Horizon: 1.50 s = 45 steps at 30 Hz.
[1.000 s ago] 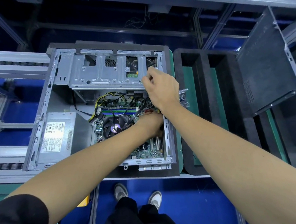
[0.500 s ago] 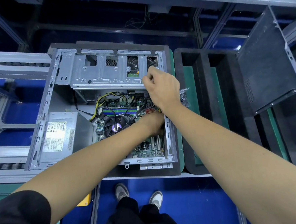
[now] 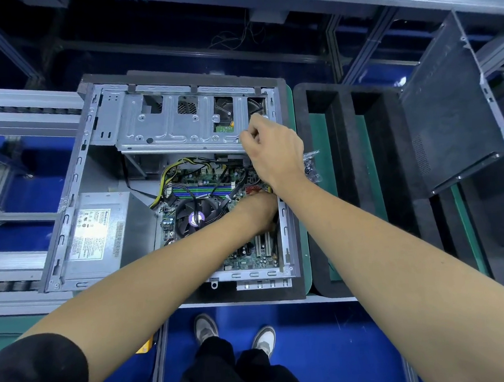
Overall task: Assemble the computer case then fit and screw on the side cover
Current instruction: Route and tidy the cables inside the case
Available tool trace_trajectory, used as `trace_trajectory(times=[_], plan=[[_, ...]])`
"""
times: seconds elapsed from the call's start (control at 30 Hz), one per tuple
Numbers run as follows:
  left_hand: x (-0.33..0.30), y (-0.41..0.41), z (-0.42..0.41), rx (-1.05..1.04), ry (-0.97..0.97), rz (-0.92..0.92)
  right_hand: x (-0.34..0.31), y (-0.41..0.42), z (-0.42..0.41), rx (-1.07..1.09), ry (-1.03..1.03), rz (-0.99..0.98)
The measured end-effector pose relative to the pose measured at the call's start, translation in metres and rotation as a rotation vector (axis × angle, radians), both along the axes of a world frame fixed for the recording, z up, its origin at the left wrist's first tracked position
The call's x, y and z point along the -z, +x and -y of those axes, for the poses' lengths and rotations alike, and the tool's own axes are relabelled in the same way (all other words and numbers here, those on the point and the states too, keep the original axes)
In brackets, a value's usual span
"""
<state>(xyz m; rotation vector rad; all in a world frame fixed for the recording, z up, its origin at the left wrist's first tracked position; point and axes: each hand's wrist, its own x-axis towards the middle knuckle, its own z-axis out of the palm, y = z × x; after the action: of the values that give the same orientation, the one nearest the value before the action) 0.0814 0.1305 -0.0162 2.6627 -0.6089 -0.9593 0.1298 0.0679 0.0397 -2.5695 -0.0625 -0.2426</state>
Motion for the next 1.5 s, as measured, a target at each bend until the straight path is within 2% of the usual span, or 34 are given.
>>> trace_trajectory(times=[0.13,0.3,0.63,0.87,1.2,1.37,1.5], plan=[[0.0,0.001,-0.002,-0.037,-0.037,0.007,0.001,0.0,0.0,0.0,-0.004,0.004],[0.003,0.01,-0.01,-0.02,-0.044,-0.075,0.002,0.0,0.001,-0.005,-0.015,0.011],[0.005,0.0,-0.015,-0.14,-0.103,-0.01,0.002,0.001,0.0,-0.021,-0.063,0.004],[0.003,-0.001,-0.022,-0.164,-0.15,-0.117,0.003,0.002,-0.001,-0.006,-0.057,0.012],[0.005,0.0,-0.031,-0.583,-0.364,-0.207,0.009,0.004,0.001,-0.018,-0.068,0.027],[0.005,-0.005,-0.034,-0.651,-0.408,-0.248,0.009,0.004,0.001,-0.008,-0.084,0.013],[-0.001,-0.007,-0.037,-0.598,-0.391,-0.267,0.008,0.004,0.001,0.001,-0.076,0.008]])
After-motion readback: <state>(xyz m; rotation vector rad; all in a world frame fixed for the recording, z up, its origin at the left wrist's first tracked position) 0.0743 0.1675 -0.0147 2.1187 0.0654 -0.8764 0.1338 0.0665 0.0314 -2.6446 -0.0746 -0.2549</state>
